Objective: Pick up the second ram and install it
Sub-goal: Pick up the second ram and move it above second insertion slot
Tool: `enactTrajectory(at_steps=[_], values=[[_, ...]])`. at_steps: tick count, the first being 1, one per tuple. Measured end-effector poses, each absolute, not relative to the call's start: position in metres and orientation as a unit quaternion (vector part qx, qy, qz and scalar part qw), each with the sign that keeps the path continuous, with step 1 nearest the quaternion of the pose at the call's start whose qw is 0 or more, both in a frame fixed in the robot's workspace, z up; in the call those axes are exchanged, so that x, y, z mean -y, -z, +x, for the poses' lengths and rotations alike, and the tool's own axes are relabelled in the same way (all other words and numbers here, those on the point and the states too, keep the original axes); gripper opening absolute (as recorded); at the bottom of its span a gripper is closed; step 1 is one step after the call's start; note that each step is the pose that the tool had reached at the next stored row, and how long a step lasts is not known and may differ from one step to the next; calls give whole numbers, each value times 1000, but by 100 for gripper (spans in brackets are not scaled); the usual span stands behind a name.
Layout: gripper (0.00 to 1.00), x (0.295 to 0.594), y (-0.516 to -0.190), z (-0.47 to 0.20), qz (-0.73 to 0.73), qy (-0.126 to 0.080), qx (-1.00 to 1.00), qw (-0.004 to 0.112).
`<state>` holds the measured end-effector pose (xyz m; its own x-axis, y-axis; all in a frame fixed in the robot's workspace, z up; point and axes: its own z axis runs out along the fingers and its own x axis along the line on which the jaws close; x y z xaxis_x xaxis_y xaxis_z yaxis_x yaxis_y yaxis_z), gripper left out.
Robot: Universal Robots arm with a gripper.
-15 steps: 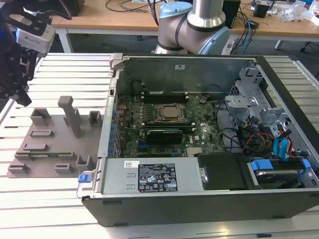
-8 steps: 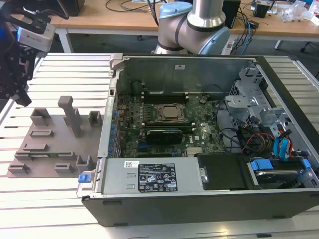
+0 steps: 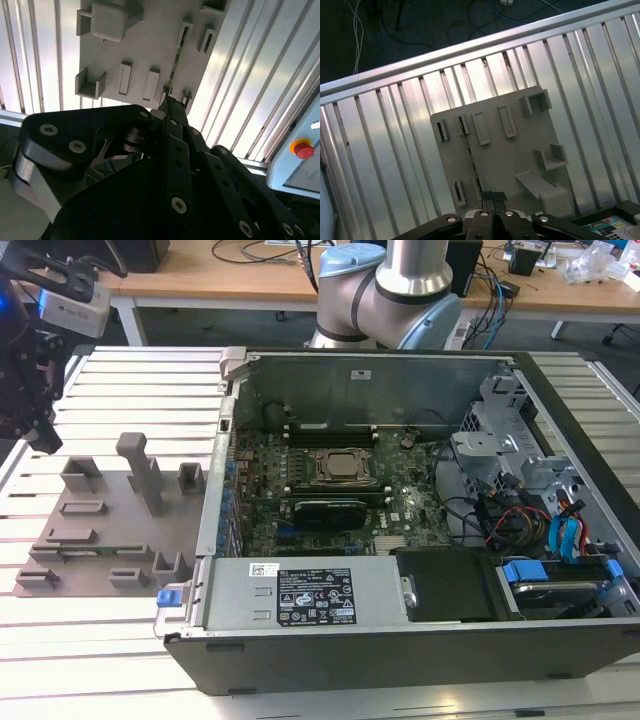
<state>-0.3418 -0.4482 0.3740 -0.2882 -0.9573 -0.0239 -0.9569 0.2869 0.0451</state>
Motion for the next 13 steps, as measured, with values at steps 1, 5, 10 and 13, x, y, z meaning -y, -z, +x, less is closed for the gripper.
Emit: enactTrajectory(at_steps=[1,5,10,13], values=[[10,448,-374,-342,601,25,799,4],[10,448,-374,-342,613,25,789,4],[10,448,-374,-342,625,25,780,5],[10,448,-374,-342,636,25,771,5]])
